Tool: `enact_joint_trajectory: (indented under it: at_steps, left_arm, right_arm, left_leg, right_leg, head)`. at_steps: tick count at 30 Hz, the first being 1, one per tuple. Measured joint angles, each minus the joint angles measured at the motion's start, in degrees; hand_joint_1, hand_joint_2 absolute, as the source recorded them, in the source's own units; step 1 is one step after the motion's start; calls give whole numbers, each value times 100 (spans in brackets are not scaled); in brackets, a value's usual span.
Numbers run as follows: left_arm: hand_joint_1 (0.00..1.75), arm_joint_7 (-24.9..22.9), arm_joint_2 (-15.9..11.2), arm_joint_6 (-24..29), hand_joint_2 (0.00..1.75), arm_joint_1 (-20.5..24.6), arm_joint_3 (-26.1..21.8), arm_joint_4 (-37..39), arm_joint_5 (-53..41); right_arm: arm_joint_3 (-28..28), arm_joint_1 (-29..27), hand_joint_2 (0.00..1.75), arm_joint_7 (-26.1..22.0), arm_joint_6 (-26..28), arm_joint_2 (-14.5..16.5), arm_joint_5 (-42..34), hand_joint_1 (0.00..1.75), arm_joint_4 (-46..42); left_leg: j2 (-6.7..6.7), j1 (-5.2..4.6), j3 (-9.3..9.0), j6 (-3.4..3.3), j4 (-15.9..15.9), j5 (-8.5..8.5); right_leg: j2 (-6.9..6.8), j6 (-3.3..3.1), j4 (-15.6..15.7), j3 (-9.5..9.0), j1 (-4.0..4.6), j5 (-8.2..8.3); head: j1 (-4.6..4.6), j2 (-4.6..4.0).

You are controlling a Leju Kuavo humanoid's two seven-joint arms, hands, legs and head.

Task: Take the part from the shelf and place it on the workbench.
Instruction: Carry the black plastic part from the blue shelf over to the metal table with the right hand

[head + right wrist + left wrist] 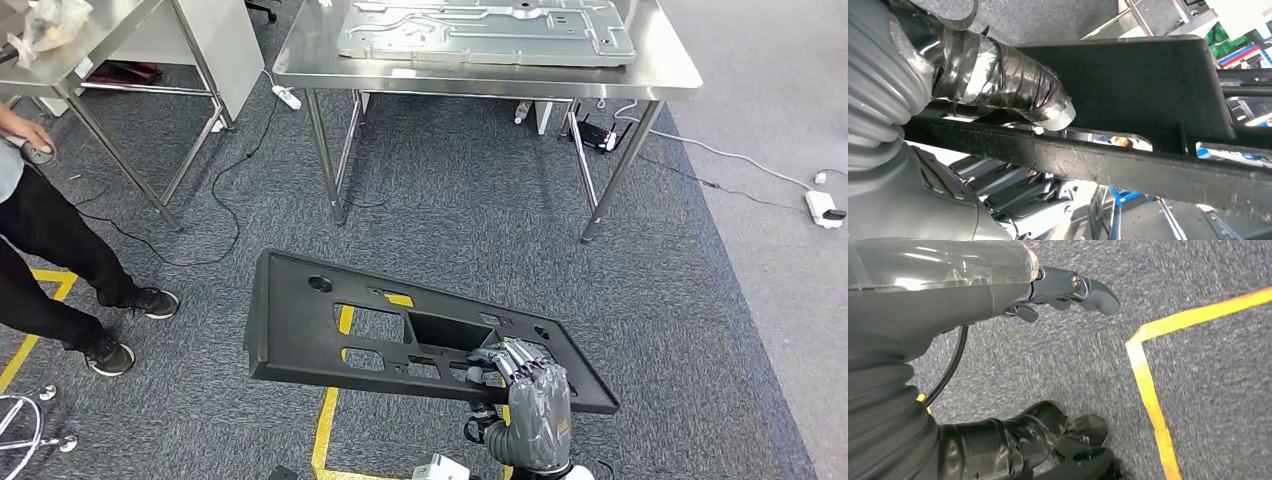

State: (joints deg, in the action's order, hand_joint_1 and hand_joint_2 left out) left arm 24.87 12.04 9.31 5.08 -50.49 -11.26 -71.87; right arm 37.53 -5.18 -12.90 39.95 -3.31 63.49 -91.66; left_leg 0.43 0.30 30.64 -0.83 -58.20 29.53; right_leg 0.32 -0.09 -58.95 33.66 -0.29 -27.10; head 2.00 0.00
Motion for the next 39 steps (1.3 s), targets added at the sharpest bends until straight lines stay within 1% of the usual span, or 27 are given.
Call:
enact_joint_trajectory:
  at_steps: [2, 3, 5, 6, 7, 8, 9, 11, 12, 16, 18, 20, 21, 22, 23, 25, 26, 27, 29, 31, 32, 33, 35, 36, 37, 38, 39]
  left_arm:
    - [0, -1, -2, 1, 175, 5, 0, 0, -8]
    - [0, -2, -3, 2, 175, 5, 0, 0, -10]
    - [0, -5, -3, 2, 175, -4, 0, 0, -12]
    - [0, -7, -4, 2, 175, -13, 0, 0, -13]
    - [0, -8, -4, 2, 175, -20, 0, 0, -13]
    - [0, -8, -4, 2, 175, -24, 0, 0, -13]
    - [0, -9, -6, 2, 175, -24, 0, 0, -13]
    - [0, -9, -9, 2, 175, -16, 0, 0, -13]
    - [0, -9, -10, 2, 175, -13, 0, 0, -13]
    - [0, -10, -16, 5, 175, -16, 0, 0, -13]
    - [0, -9, -15, 7, 175, -8, 1, 0, -14]
    - [0, -9, -15, 7, 175, -4, 1, 0, -15]
    - [0, -10, -15, 6, 175, -7, 1, 0, -15]
    - [0, -11, -15, 5, 175, -13, 1, 0, -15]
    - [0, -12, -15, 4, 175, -17, 0, 0, -15]
    - [0, -13, -15, 0, 175, -19, 0, 0, -15]
    - [0, -13, -15, -2, 175, -17, 0, 0, -15]
    - [0, -13, -15, -2, 175, -15, 1, 0, -16]
    - [0, -13, -15, -2, 175, -12, 1, 0, -17]
    - [0, -13, -15, -2, 175, -10, 1, 0, -18]
    - [0, -13, -15, -2, 175, -8, 2, 0, -19]
    - [0, -13, -15, -2, 175, -7, 2, 0, -20]
    - [0, -13, -15, -2, 175, -16, 2, 0, -23]
    - [0, -13, -15, -2, 175, -25, 2, 0, -24]
    - [0, -13, -15, -2, 175, -36, 2, 0, -25]
    - [0, -13, -15, -2, 175, -43, 2, 0, -26]
    - [0, -13, -15, -2, 175, -46, 2, 0, -26]
  right_arm:
    - [1, 3, 175, 1, 0, 3, -2, 175, -2]
    - [2, 4, 175, -1, 0, 5, -2, 175, -2]
    - [2, 2, 175, -2, 0, 5, -2, 175, -2]
    - [2, -1, 175, -2, 0, 5, -2, 175, -1]
    - [2, -4, 175, -2, 0, 5, -2, 175, -1]
    - [2, -4, 175, -2, 0, 5, -2, 175, -1]
    - [2, -4, 175, -2, 0, 5, -2, 175, -1]
    - [2, -2, 175, -3, 0, 5, -2, 175, -1]
    - [2, -1, 175, -4, 0, 5, -2, 175, -1]
    - [2, -1, 175, -4, 0, 5, -2, 175, -4]
    - [2, 2, 175, -6, 0, 5, -2, 175, -8]
    - [2, -5, 175, -8, 0, 4, -2, 175, -8]
    - [2, -11, 175, -8, 0, 4, -2, 175, -7]
    - [2, -17, 175, -8, 0, 3, -2, 175, -6]
    - [2, -19, 175, -8, 0, 3, -2, 175, -5]
    - [2, -17, 175, -8, 0, 3, -2, 175, -5]
    - [2, -14, 175, -9, 0, 3, -2, 175, -5]
    - [2, -13, 175, -9, 0, 3, -3, 175, -5]
    - [2, -14, 175, -6, 0, 3, -5, 175, -5]
    - [2, -16, 175, -3, 0, 4, -7, 175, -7]
    - [2, -14, 175, -3, 0, 5, -7, 175, -7]
    - [2, -12, 175, -4, 0, 7, -7, 175, -8]
    - [2, -12, 175, -4, 0, 6, -7, 175, -5]
    - [2, -13, 175, -4, 0, 5, -7, 175, -3]
    - [2, -15, 175, -4, 0, 5, -7, 175, -1]
    - [2, -16, 175, -4, 0, 5, -7, 175, 1]
    - [2, -15, 175, -4, 0, 5, -7, 175, 1]
  left_leg:
    - [-2, 3, 111, 54, -264, 163]
    - [-7, 14, 266, 74, -571, 316]
    - [-10, 28, 690, 108, -1328, 606]
    - [-9, 35, 842, 122, -1560, 631]
    - [-9, 42, 892, 130, -1579, 536]
    - [-8, 47, 820, 129, -1358, 335]
    - [-10, 50, 661, 117, -972, 89]
    - [-16, 34, 357, 71, -288, -190]
    - [-20, 24, 284, 44, -122, -223]
    - [-21, 33, 235, -91, -6, -235]
    - [-14, 60, 194, -157, 50, -254]
    - [-10, 57, 181, -188, 54, -241]
    - [-9, 55, 174, -193, 52, -230]
    - [-9, 54, 162, -193, 49, -217]
    - [-12, 54, 141, -187, 44, -200]
    - [-20, 50, 87, -157, 33, -155]
    - [-23, 39, 71, -129, 20, -129]
    - [-23, 30, 64, -98, 15, -109]
    - [-18, 15, 58, -30, 25, -85]
    - [-15, 24, 58, 34, -9, -38]
    - [-15, 29, 108, 62, -140, 43]
    - [-18, 36, 225, 87, -392, 178]
    - [-19, 42, 620, 125, -1153, 504]
    - [-19, 43, 809, 138, -1474, 587]
    - [-19, 43, 914, 142, -1605, 555]
    - [-19, 43, 911, 137, -1517, 412]
    - [-19, 42, 794, 122, -1203, 178]
  right_leg:
    - [-5, -68, 68, -57, -37, 13]
    - [-13, -96, 82, -76, -40, 10]
    - [-20, -131, 75, -86, -36, -11]
    - [-14, -135, 65, -91, -35, -24]
    - [-4, -132, 54, -102, -36, -40]
    - [7, -121, 43, -121, -38, -60]
    - [17, -105, 31, -145, -39, -85]
    - [28, -52, 4, -177, -19, -135]
    - [31, -22, -1, -181, -10, -147]
    - [27, 99, -37, -169, -12, -201]
    - [17, 151, -463, 30, -29, -448]
    - [11, 190, -1211, 423, -43, -764]
    - [8, 204, -1484, 587, -50, -817]
    - [5, 211, -1561, 657, -55, -759]
    - [1, 209, -1407, 613, -58, -588]
    - [-13, 179, -662, 279, -58, -162]
    - [-19, 154, -320, 124, -45, -40]
    - [-23, 128, -109, 29, -30, 5]
    - [-15, 72, -9, -3, -2, -27]
    - [-4, 5, 30, -49, -26, -22]
    - [-5, -31, 54, -80, -41, -20]
    - [-11, -65, 73, -113, -53, -23]
    - [-23, -116, 73, -140, -41, -51]
    - [-21, -128, 66, -152, -36, -69]
    - [-14, -131, 59, -167, -32, -89]
    - [-4, -127, 49, -188, -31, -113]
    - [7, -115, 39, -220, -31, -143]
  head:
    - [-14, 0]
    - [-21, 0]
    - [-27, 0]
    - [-28, 0]
    - [-27, 0]
    - [-28, 0]
    - [-28, 0]
    - [-27, 0]
    - [-24, 0]
    - [-21, 0]
    - [-14, 0]
    - [-11, 0]
    - [-11, 0]
    - [-11, 0]
    - [-10, 0]
    - [-10, 0]
    - [-11, 0]
    - [-14, 0]
    - [-18, 0]
    - [-21, 0]
    - [-25, 0]
    - [-29, 0]
    - [-35, 0]
    - [-34, 0]
    - [-34, 0]
    - [-34, 0]
    - [-34, 0]
